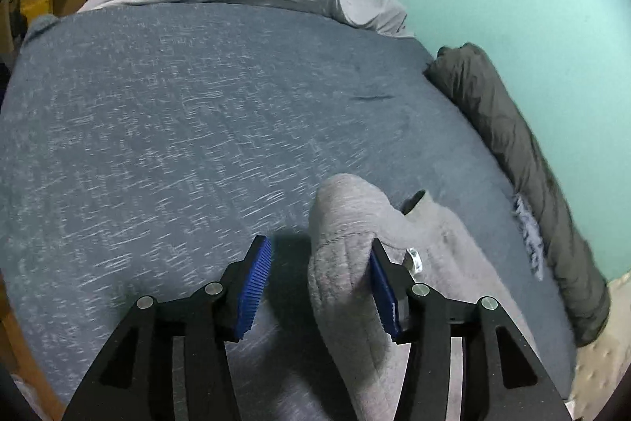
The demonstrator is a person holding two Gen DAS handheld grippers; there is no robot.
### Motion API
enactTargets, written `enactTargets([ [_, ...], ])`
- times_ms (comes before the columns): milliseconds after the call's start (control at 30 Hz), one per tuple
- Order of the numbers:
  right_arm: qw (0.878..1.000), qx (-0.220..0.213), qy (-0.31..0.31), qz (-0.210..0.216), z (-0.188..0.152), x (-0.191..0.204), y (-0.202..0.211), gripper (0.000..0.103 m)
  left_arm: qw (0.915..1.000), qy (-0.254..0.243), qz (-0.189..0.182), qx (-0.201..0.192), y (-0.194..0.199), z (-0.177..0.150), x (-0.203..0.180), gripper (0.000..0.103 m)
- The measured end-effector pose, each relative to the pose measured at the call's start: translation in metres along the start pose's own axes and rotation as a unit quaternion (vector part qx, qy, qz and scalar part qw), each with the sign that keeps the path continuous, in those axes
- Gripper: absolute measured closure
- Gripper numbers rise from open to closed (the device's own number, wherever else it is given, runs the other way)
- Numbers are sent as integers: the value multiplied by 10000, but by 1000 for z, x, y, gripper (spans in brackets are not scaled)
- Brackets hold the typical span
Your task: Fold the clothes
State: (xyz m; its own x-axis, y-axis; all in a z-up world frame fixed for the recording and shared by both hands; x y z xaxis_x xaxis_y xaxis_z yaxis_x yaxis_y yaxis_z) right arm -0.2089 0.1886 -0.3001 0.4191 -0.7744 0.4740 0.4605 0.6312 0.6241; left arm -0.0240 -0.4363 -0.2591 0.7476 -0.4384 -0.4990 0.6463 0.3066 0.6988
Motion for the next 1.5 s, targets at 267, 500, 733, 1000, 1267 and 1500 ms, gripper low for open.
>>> enactTargets([
  [267, 9999, -66, -27, 142, 5, 4, 6, 48, 9987, -492, 133, 69, -4, 19, -11, 44],
  [500, 9999, -85, 27, 117, 5, 4, 6, 47, 9861, -1327, -324, 948, -69, 15, -75, 32],
  [733, 10000, 15, 66, 24, 5, -4, -3, 47, 9770, -1594, -449, 1346, -147, 22, -127, 32],
  [1000, 9999, 115, 56, -4, 5, -13, -8, 47, 9704, -1674, -444, 1682, -204, 27, -146, 32],
  [1267, 9998, 182, 30, -33, 2, -18, -11, 47, 9666, -1700, -784, 1752, -211, 13, -152, 73],
  [1500, 9998, 186, 35, -41, 1, -19, -11, 47, 9695, -2107, -730, 1013, -184, 38, -178, 88],
])
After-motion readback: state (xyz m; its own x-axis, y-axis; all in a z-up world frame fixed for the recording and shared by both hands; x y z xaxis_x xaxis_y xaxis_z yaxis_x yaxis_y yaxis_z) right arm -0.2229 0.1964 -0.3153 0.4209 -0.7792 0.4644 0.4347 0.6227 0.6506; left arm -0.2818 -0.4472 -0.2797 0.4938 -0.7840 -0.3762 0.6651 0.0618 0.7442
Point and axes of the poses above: each gripper's, at about its wrist camera, not at the fingertips, and y roughly against the way its jaws point, x to its left, z to its top, the point moved 6 cm from there along -y, roughly the way its jaws point, and after that the axes turned 4 degrees about y, right-handed, at the moved point
